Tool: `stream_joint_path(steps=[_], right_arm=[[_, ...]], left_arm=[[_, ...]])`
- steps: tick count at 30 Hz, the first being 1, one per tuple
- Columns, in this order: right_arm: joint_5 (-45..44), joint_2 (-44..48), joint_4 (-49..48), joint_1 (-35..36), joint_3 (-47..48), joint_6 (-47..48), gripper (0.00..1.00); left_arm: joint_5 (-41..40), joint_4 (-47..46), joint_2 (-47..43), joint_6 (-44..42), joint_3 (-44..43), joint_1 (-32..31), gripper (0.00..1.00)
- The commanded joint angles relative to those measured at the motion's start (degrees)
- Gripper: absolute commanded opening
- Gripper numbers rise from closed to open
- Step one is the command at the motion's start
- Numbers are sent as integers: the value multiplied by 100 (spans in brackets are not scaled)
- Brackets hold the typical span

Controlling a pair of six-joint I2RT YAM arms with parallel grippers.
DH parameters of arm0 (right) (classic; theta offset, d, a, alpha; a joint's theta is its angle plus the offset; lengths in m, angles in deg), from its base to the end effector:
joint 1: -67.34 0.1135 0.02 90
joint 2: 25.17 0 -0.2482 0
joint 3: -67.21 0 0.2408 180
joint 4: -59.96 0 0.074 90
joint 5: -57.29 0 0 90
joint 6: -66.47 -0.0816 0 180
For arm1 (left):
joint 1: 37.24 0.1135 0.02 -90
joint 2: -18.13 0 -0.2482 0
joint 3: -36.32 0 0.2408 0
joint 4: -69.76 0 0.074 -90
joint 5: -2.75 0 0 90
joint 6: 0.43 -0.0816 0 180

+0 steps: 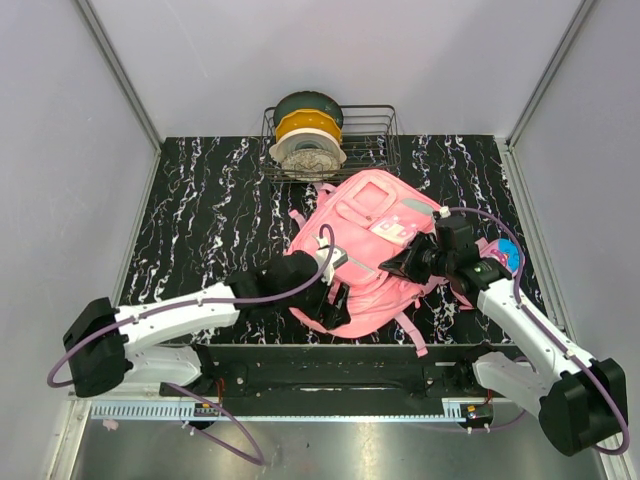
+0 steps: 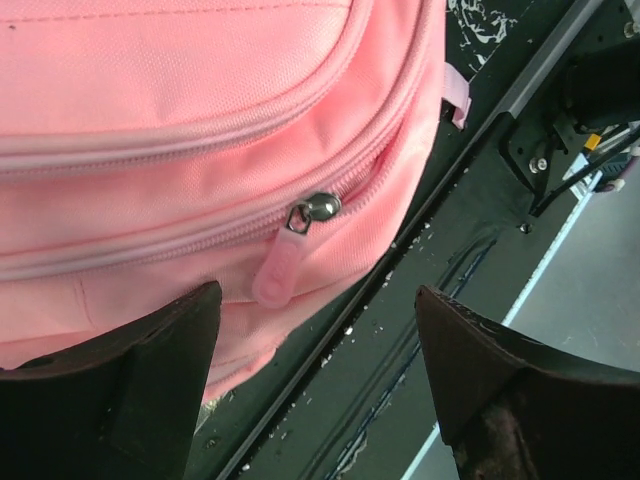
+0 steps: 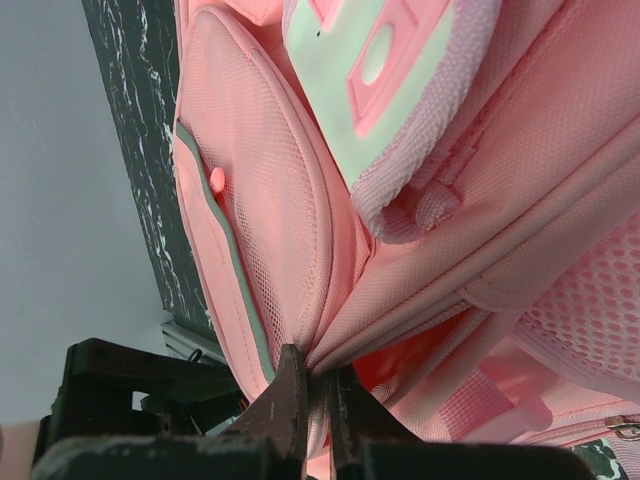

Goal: Pack the student bag
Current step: Unzip the student bag at the center of the board.

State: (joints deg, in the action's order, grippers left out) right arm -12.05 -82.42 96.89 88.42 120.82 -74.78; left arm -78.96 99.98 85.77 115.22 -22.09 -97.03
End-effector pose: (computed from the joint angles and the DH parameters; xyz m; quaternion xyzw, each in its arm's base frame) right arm 0.2138 0.1133 0.2092 0.1602 0.8824 0.3742 0.2359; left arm 0.1321 -0.2503 0.2061 0.2942 0.8531 -0.3369 0.2685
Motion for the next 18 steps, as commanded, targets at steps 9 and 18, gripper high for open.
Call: stream_joint_path(steps=[9,18], right_arm=[[34,285,-782,-34,55,44,0],[87,285,-835,-34,2,27,0]], left_arm=[[5,-1016,557,-209,-294,20,65],[111,-999,892,-69,-497,55,12]])
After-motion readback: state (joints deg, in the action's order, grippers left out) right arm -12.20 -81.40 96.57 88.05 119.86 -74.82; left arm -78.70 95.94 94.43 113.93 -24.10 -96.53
